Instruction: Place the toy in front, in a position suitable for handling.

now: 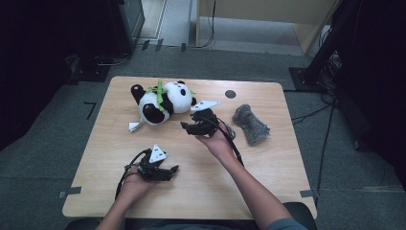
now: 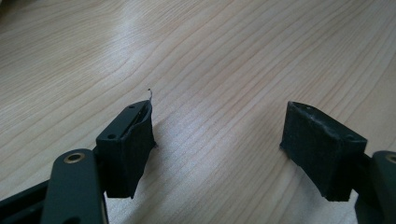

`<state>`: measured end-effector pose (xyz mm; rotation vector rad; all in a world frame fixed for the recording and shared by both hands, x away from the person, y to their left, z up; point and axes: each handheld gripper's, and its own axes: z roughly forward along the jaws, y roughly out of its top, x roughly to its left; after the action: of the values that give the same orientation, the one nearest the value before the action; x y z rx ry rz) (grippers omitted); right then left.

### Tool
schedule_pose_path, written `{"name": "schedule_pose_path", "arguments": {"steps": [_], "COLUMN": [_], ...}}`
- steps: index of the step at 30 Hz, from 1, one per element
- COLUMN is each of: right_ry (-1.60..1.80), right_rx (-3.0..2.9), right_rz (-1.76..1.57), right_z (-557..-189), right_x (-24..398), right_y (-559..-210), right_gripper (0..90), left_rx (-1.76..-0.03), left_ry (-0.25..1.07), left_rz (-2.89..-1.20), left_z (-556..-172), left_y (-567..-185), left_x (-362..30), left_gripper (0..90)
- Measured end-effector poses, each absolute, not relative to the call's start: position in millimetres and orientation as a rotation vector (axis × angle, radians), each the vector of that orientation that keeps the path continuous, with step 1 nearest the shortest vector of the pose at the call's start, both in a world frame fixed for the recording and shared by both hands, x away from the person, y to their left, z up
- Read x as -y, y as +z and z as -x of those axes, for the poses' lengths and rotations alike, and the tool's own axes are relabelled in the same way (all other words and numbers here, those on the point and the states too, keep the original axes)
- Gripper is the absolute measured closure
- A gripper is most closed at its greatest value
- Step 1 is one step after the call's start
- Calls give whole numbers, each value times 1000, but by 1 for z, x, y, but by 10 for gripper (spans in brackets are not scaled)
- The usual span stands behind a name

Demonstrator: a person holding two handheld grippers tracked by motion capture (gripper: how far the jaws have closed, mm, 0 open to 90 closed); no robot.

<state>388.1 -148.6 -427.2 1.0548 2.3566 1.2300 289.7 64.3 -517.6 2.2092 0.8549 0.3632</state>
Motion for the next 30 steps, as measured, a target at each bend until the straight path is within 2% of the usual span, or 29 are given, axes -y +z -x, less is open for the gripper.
{"name": "schedule_pose_path", "arguments": {"steps": [15,22,27,30], "right_ry": [1287,1281,1283,1288], "right_rx": [-2338,-2348,-2298,-2285], "right_rz": [-1064,-1067,-1060,-1084], "right_z": [-411,-415,-424,-430], "right_x": [100,89,82,80], "right_y": [-427,-434,-434,-434], "right_gripper": [612,614,553,465], "left_rx": [-848,-850,-846,-844], "left_ry": [364,361,360,359], "left_rz": [-2211,-2211,-2212,-2212], "left_z": [-290,-289,-289,-289], "left_y": [-518,-518,-518,-518], "left_x": [-64,-64,-64,-63], "left_gripper": [249,249,249,249]}}
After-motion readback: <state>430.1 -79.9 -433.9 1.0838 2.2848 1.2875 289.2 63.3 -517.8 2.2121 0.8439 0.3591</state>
